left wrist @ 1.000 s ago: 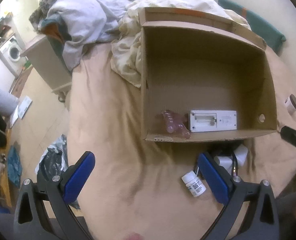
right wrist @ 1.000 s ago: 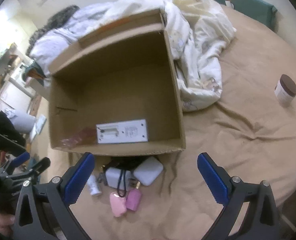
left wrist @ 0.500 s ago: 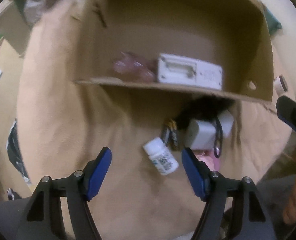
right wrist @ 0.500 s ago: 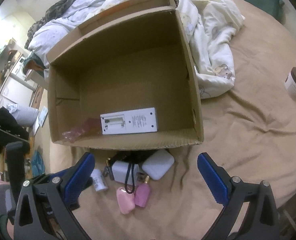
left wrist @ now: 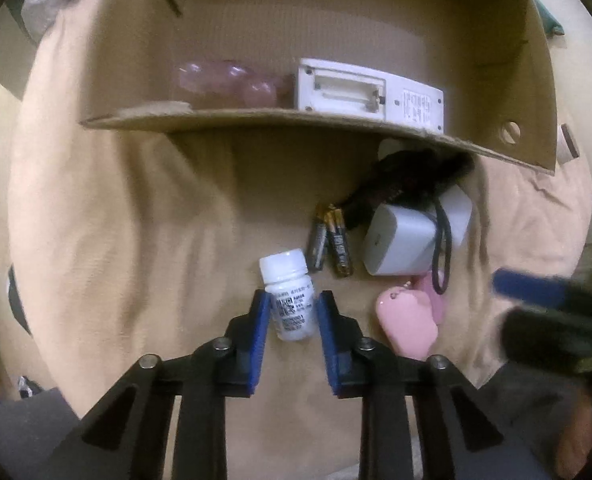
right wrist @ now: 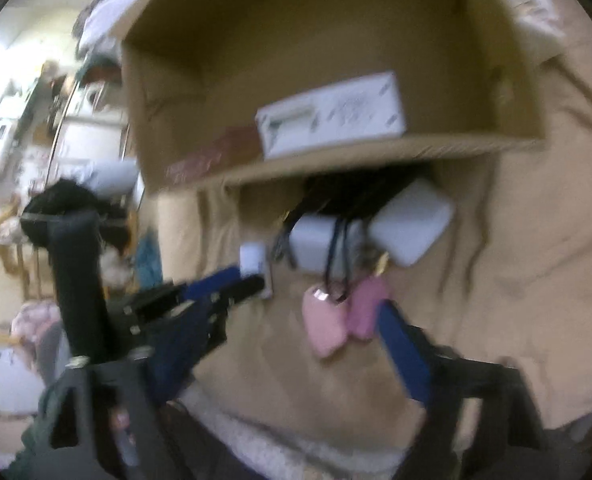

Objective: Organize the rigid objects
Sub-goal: 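Grasp the white pill bottle with the left gripper while the right grasps the pink heart keychain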

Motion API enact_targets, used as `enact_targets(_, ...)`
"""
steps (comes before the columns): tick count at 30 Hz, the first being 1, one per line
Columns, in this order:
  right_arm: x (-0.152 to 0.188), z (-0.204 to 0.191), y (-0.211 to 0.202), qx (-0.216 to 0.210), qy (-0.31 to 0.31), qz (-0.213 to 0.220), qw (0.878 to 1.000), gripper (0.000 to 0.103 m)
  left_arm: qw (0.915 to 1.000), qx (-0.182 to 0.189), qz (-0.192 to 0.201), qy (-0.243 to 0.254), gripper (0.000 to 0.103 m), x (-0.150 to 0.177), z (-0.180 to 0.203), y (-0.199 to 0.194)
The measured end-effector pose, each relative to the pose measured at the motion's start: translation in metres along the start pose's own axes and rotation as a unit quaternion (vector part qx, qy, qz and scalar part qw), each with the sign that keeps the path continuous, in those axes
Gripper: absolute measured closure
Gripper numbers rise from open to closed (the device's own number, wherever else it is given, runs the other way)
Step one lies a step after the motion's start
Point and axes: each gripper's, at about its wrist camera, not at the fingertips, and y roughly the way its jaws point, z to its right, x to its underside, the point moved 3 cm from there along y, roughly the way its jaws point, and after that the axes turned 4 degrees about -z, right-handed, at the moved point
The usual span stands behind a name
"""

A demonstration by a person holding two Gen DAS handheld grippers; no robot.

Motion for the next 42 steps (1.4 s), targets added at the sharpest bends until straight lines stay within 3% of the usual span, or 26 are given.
enact_targets(4, 0.005, -0.01, 0.016, 0.023, -0.023, -0.023, 0.999, 0.041, 0.9998, -0.014, 0.009, -0.013, 0.083, 0.001, -0.011, -0.008)
enact_targets(7, 0.007, -0.014, 0.03, 0.058, -0.033, -0.039, 0.997, 0.041, 0.9994, -0.026, 0.01, -0.019, 0.085, 0.003, -0.02, -0.013)
enact_targets(9, 0.008, -0.017, 0.04, 0.078, -0.041, -0.049, 0.995, 0.042, 0.9993, -0.03, 0.006, -0.023, 0.097, 0.005, -0.026, -0.013)
enact_targets(13, 0.007, -0.021, 0.059, 0.102, -0.05, -0.07, 0.991, 0.042, 0.9993, -0.03, 0.007, -0.021, 0.097, 0.007, -0.034, -0.012)
enact_targets(17, 0.007, -0.028, 0.075, 0.115, -0.066, -0.077, 0.988, 0.042, 0.9993, -0.032, 0.007, -0.02, 0.096, -0.001, -0.03, -0.008)
enact_targets(21, 0.009, -0.028, 0.092, 0.144, -0.075, -0.081, 0.983, 0.045, 0.9992, -0.034, 0.004, -0.021, 0.079, -0.011, -0.033, 0.0)
enact_targets(22, 0.008, -0.029, 0.091, 0.144, -0.077, -0.075, 0.984, 0.047, 0.9994, -0.024, -0.004, -0.024, 0.077, -0.013, -0.033, 0.004)
enact_targets(24, 0.007, -0.031, 0.09, 0.154, -0.079, -0.066, 0.983, 0.071, 0.999, -0.025, -0.026, -0.027, 0.077, -0.014, -0.035, 0.016)
enact_targets(37, 0.038, -0.027, 0.057, 0.127, -0.11, -0.051, 0.984, 0.071, 0.9988, -0.045, -0.005, -0.02, 0.079, -0.002, -0.04, -0.002)
enact_targets(42, 0.049, -0.031, 0.03, 0.11, -0.118, -0.015, 0.987, 0.071, 0.9985, -0.049, 0.017, -0.02, 0.079, 0.014, -0.037, -0.023)
